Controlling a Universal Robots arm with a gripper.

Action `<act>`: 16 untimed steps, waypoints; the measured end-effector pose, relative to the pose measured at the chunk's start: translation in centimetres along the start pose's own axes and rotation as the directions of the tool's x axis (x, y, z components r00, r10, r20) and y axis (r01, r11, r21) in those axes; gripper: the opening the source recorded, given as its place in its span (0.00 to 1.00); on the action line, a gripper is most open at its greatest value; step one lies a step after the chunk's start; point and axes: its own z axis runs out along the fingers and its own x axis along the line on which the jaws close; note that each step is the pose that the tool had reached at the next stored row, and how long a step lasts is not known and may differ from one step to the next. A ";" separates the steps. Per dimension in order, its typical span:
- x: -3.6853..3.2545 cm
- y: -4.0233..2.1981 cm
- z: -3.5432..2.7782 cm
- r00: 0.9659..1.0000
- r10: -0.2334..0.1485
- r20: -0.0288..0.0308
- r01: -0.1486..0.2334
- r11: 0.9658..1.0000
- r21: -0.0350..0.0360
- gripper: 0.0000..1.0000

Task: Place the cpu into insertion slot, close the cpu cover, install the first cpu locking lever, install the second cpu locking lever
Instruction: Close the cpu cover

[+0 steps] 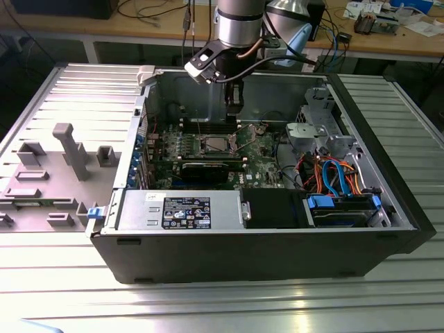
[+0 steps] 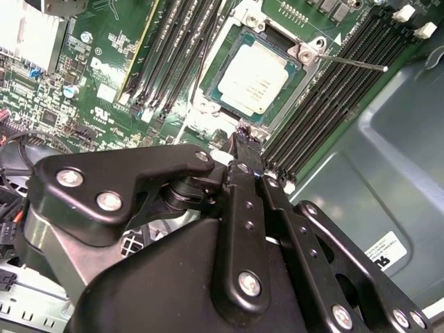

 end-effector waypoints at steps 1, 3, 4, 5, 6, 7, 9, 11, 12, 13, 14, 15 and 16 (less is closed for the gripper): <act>0.00 0.06 0.00 1.000 0.000 0.000 0.000 1.000 0.000 0.11; 0.00 0.15 0.00 1.000 0.000 0.000 0.000 1.000 0.000 0.11; 0.00 0.20 0.00 1.000 0.000 0.000 0.000 1.000 0.000 0.11; 0.00 0.24 0.00 1.000 0.000 0.000 0.000 1.000 0.000 0.11; 0.00 0.27 0.00 1.000 0.000 0.000 0.000 1.000 0.000 0.11; 0.00 0.32 0.00 1.000 0.000 0.000 0.000 1.000 0.000 0.11; -0.01 0.37 0.01 1.000 0.000 0.000 0.000 1.000 0.000 0.11; -0.01 0.48 0.01 1.000 0.000 0.000 0.000 1.000 0.000 0.11; -0.01 0.52 0.01 1.000 0.000 0.000 0.000 1.000 0.000 0.11; -0.01 0.56 0.01 1.000 0.000 0.000 0.000 1.000 0.000 0.11; -0.01 0.59 0.01 1.000 0.000 0.000 0.000 1.000 0.000 0.11; -0.01 0.63 0.01 1.000 0.000 0.000 0.000 1.000 0.000 0.11; -0.01 0.67 0.01 1.000 0.000 0.000 0.000 1.000 0.000 0.11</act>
